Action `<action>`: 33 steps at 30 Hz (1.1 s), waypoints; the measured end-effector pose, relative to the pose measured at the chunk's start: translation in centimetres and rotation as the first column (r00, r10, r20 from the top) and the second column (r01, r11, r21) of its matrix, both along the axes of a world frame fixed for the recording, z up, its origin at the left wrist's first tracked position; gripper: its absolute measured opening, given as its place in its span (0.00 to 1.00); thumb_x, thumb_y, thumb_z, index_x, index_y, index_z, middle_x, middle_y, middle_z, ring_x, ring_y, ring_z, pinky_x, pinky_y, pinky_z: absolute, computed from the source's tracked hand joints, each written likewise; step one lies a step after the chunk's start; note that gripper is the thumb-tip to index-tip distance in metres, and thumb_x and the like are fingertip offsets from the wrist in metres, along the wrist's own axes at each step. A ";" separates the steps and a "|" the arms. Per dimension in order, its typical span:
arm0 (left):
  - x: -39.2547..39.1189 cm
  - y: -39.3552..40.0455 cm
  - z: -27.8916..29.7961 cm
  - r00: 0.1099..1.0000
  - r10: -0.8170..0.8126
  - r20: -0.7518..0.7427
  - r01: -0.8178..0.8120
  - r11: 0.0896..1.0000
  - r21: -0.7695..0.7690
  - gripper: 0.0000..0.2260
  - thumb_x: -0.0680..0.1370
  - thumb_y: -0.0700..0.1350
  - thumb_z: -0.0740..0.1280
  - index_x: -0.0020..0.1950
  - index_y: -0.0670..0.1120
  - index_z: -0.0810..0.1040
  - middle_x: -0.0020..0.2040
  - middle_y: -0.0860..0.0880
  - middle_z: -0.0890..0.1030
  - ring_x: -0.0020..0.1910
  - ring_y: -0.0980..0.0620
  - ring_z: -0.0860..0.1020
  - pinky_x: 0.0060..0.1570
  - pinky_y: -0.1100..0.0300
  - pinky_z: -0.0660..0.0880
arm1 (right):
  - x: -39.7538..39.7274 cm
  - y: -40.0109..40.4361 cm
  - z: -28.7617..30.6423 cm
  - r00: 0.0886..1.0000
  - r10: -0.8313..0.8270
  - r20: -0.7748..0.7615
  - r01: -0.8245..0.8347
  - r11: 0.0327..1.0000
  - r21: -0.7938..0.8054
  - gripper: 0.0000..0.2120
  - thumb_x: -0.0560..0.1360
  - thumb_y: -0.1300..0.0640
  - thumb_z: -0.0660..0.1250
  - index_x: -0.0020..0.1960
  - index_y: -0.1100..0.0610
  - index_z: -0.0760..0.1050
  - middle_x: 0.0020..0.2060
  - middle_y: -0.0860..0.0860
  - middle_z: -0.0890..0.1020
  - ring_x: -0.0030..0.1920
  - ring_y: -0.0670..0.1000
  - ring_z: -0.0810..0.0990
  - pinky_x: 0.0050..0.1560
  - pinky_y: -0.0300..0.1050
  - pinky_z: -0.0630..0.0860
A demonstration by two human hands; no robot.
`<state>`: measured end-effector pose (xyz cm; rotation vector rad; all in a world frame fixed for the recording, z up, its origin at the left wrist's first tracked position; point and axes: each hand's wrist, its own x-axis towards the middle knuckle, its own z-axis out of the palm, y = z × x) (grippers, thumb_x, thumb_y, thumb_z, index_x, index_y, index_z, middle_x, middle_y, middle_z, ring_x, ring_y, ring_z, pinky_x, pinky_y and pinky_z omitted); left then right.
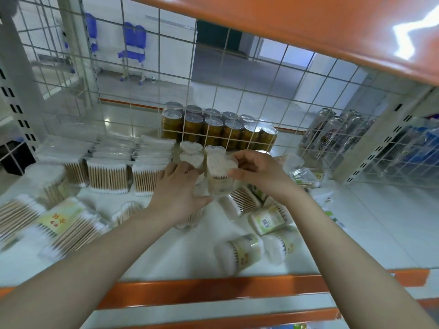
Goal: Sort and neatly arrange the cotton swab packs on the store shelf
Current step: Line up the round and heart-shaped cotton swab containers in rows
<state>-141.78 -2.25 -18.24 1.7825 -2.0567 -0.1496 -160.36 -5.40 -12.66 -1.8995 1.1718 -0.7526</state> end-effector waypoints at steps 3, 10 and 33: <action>0.3 -0.3 0.1 0.999 -0.042 0.028 0.040 0.998 0.050 0.31 0.69 0.65 0.65 0.69 0.53 0.67 0.66 0.50 0.68 0.66 0.47 0.62 0.65 0.53 0.60 | 0.3 0.7 0.4 0.997 0.078 0.019 -0.078 0.997 0.006 0.16 0.72 0.63 0.70 0.59 0.58 0.75 0.51 0.51 0.80 0.50 0.45 0.79 0.53 0.36 0.76; 0.2 -0.3 -0.1 0.998 -0.046 -0.033 0.049 0.994 0.093 0.28 0.70 0.64 0.65 0.66 0.52 0.69 0.64 0.48 0.68 0.64 0.46 0.63 0.63 0.54 0.60 | 0.0 1.1 0.6 0.988 0.139 0.063 -0.138 0.990 -0.020 0.16 0.72 0.64 0.69 0.59 0.57 0.74 0.51 0.51 0.80 0.52 0.46 0.79 0.55 0.39 0.76; -1.0 1.5 0.4 0.995 -0.009 -0.104 0.005 0.999 -0.035 0.28 0.66 0.72 0.56 0.45 0.49 0.73 0.46 0.54 0.72 0.50 0.53 0.68 0.44 0.60 0.62 | -0.6 0.0 0.2 0.993 -0.074 0.088 0.091 0.975 -0.203 0.12 0.78 0.62 0.61 0.50 0.46 0.76 0.45 0.39 0.79 0.48 0.38 0.77 0.53 0.33 0.75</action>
